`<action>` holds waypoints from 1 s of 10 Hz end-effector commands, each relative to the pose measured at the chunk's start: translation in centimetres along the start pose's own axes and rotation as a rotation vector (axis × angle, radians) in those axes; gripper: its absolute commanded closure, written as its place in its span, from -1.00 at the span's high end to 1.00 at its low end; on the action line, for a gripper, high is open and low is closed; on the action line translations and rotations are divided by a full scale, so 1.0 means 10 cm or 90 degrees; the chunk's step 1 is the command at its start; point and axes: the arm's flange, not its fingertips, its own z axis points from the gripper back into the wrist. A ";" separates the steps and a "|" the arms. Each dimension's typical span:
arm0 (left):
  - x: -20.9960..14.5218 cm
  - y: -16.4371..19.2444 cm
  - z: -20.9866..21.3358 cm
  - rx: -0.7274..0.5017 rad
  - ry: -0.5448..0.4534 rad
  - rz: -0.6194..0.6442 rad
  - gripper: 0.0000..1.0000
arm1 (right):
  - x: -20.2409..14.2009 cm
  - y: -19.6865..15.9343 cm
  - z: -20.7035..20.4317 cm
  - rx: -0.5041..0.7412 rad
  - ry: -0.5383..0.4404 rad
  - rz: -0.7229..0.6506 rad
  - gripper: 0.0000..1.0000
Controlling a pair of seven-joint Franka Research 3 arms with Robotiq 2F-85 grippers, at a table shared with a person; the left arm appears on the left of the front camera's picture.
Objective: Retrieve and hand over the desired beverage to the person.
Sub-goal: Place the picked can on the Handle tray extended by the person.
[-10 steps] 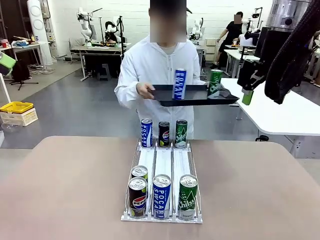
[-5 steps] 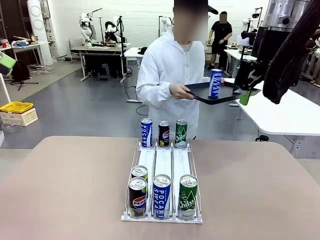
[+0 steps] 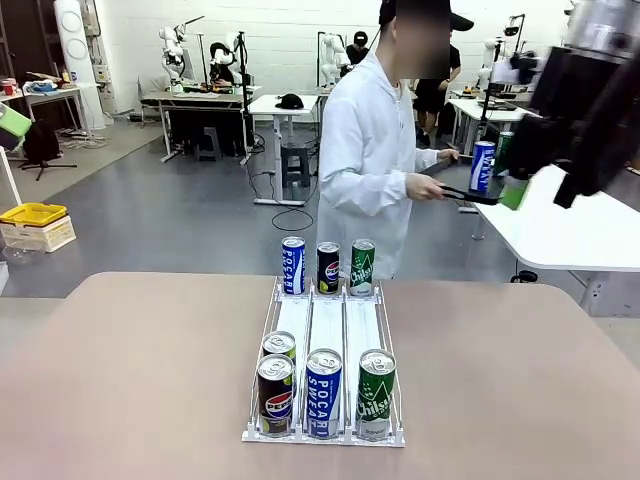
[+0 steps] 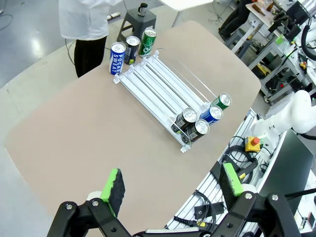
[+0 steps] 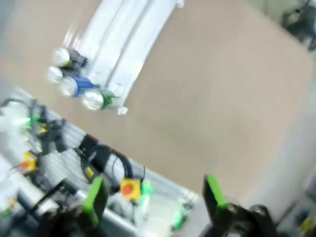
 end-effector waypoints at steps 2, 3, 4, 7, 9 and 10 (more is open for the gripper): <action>-0.01 0.00 0.00 -0.002 -0.003 -0.009 1.00 | -1.02 -0.45 -0.02 0.154 -0.181 0.305 1.00; -0.01 0.00 0.00 -0.002 -0.003 -0.009 1.00 | -1.16 -0.57 -0.03 0.157 -0.201 0.313 1.00; -0.01 0.00 0.00 -0.002 -0.003 -0.009 1.00 | -1.26 -0.66 -0.04 0.159 -0.225 0.287 1.00; -0.01 0.00 0.00 -0.002 -0.003 -0.009 1.00 | -1.54 -0.85 0.03 0.176 -0.361 0.178 1.00; -0.01 0.00 0.00 -0.002 -0.003 -0.009 1.00 | -1.59 -0.95 0.06 0.162 -0.368 0.092 1.00; -0.01 0.00 0.00 -0.002 -0.003 -0.009 1.00 | -1.58 -0.97 0.08 0.146 -0.370 0.070 1.00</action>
